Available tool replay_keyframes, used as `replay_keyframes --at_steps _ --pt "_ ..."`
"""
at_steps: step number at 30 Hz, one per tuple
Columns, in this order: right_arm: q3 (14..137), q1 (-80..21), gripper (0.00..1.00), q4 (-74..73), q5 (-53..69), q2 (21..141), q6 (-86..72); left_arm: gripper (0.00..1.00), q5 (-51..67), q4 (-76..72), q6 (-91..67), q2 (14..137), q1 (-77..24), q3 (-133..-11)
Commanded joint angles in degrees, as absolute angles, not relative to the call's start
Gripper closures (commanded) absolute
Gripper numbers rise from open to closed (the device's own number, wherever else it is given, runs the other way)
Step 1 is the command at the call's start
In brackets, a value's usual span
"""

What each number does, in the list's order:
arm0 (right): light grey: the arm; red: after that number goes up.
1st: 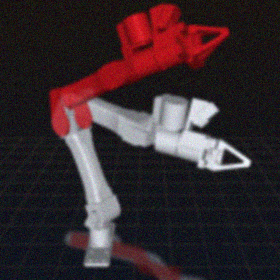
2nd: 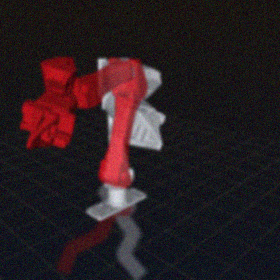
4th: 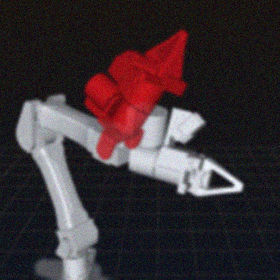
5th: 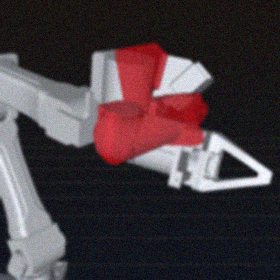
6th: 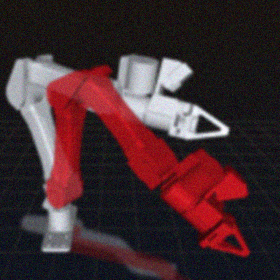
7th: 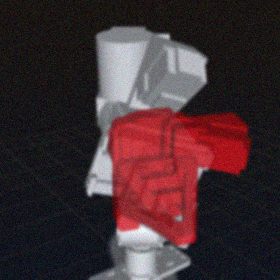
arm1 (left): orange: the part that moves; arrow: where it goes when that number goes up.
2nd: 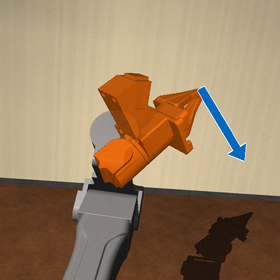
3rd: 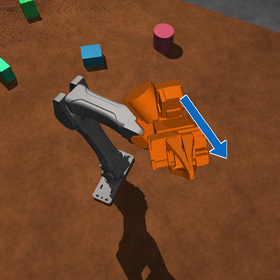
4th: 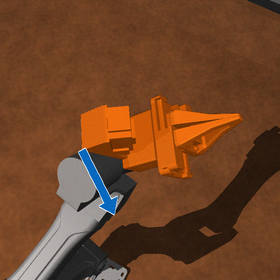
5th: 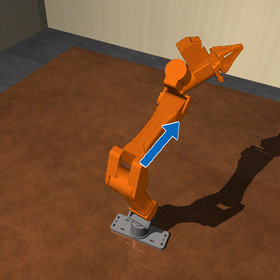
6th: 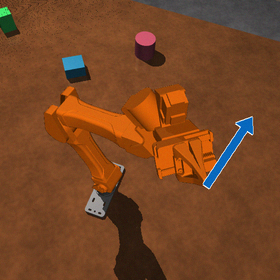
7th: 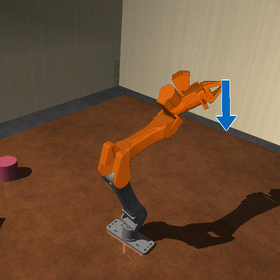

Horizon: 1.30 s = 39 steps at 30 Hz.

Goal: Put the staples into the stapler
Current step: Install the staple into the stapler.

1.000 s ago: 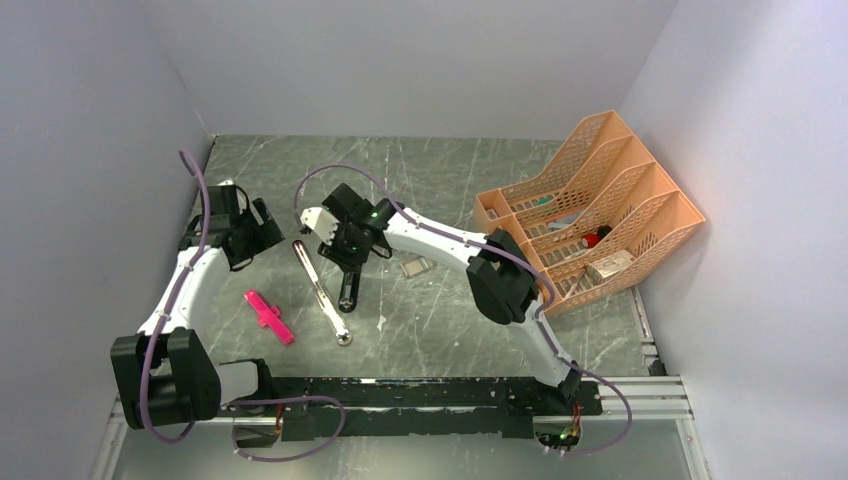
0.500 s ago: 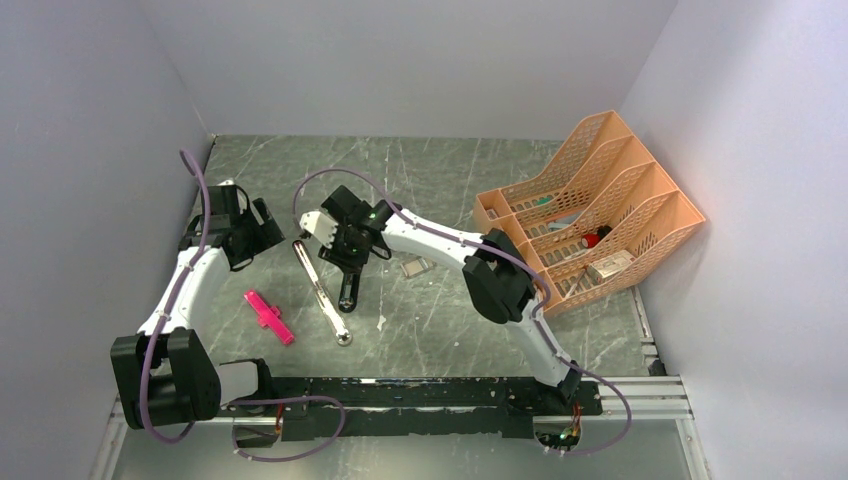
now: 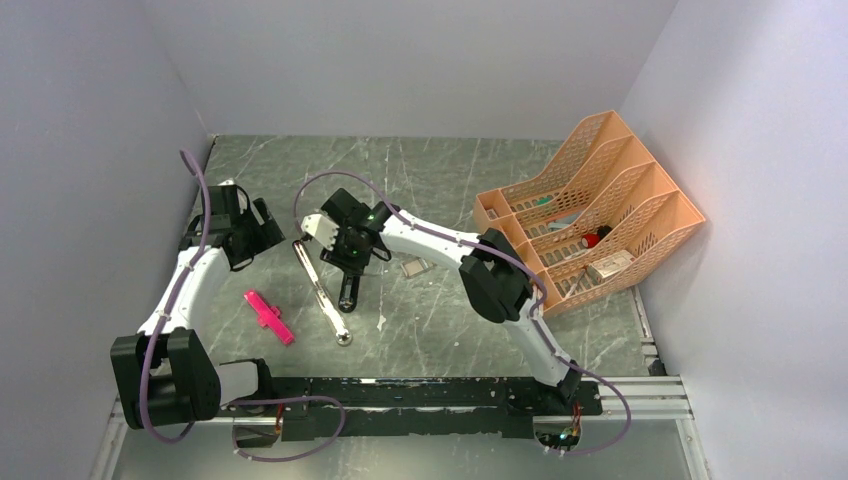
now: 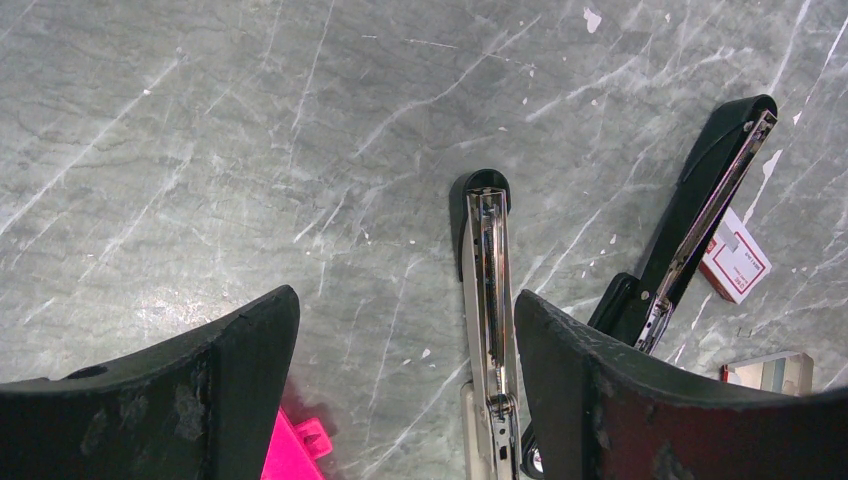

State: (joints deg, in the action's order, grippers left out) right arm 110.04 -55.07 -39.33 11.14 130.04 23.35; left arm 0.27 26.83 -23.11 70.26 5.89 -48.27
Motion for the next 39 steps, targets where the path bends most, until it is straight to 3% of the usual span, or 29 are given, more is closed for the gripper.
replay_keyframes --at_steps 1,13,39 --pt "112.06 -54.85 0.7 -40.42 10.84 131.48 23.42 0.17 1.5 25.75 -22.58 69.68 5.54 -50.07" --pt "112.26 -54.88 0.68 -41.29 11.02 132.1 23.51 0.17 1.44 25.71 -22.5 69.61 5.45 -50.06" --pt "112.15 -54.84 0.5 -39.89 11.91 131.51 22.87 0.17 1.18 25.75 -22.47 69.51 5.27 -50.06"
